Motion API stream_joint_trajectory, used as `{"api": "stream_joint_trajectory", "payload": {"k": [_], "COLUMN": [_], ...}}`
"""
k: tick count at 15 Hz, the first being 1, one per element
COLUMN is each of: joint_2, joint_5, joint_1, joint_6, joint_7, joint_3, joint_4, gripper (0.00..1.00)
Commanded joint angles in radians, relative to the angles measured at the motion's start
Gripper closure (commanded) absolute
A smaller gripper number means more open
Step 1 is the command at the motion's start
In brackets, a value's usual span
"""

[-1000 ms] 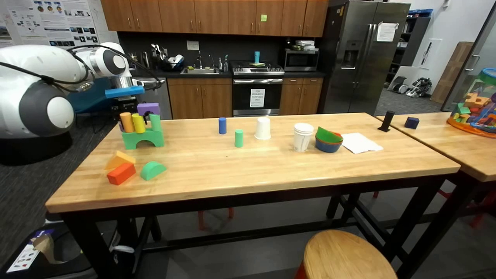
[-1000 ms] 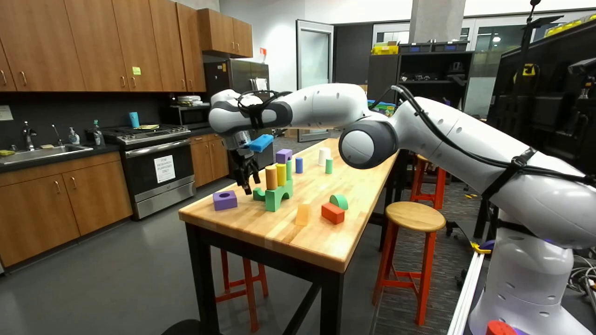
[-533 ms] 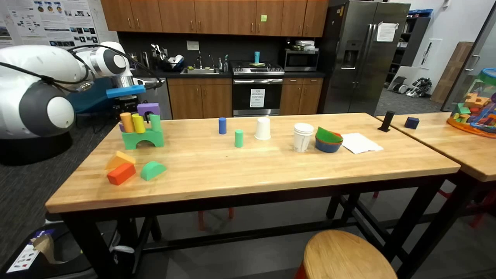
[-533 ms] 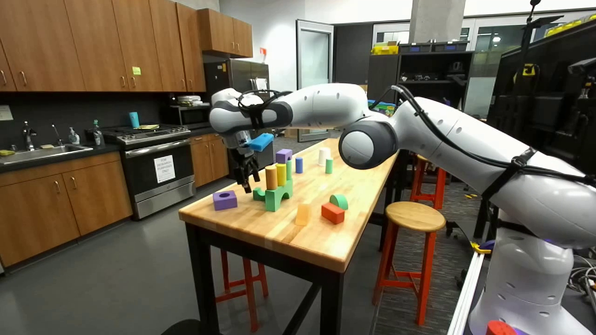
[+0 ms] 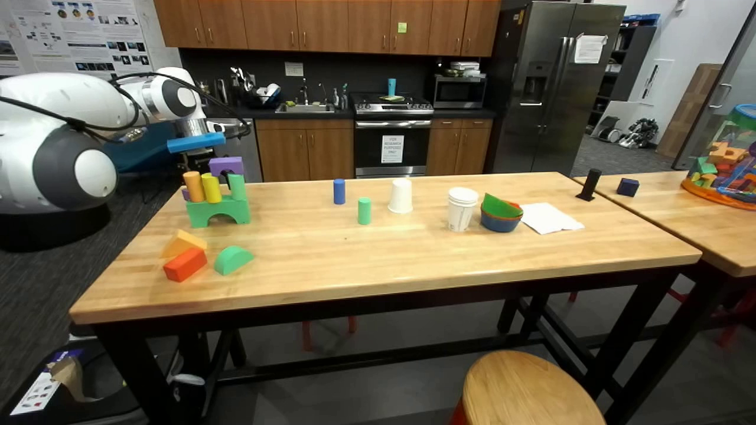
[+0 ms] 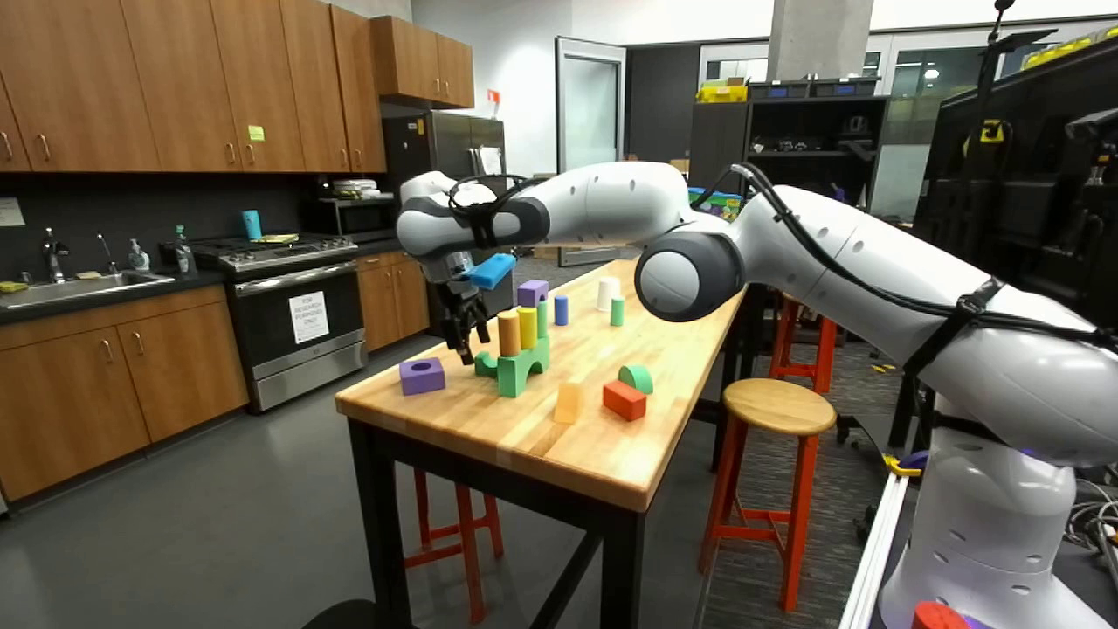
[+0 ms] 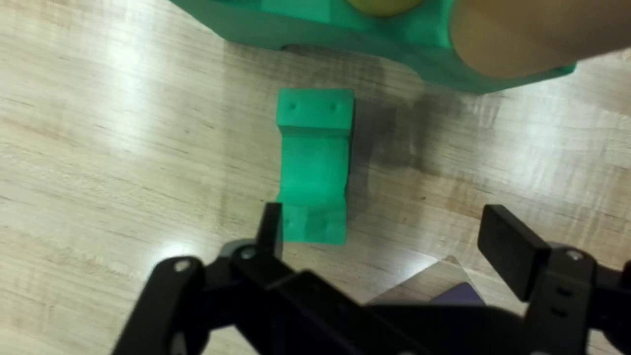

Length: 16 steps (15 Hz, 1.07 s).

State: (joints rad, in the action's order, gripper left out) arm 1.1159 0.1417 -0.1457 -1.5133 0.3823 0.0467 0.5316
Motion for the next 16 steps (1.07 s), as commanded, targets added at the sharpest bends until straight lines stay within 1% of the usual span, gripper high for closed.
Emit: {"api": "stream_joint_trajectory", "payload": {"k": [1,16], "joint_2": [0.023,0.043], "joint_5": [0.008,0.012], "joint_1": [0.005,0.002], "joint_6": [-0.007,-0.014], "joint_7": [-0.013,-0.004], "joint_3": [0.013,0.023], "joint_4": [-0.041,-0.047], "gripper": [0.0,0.0]}}
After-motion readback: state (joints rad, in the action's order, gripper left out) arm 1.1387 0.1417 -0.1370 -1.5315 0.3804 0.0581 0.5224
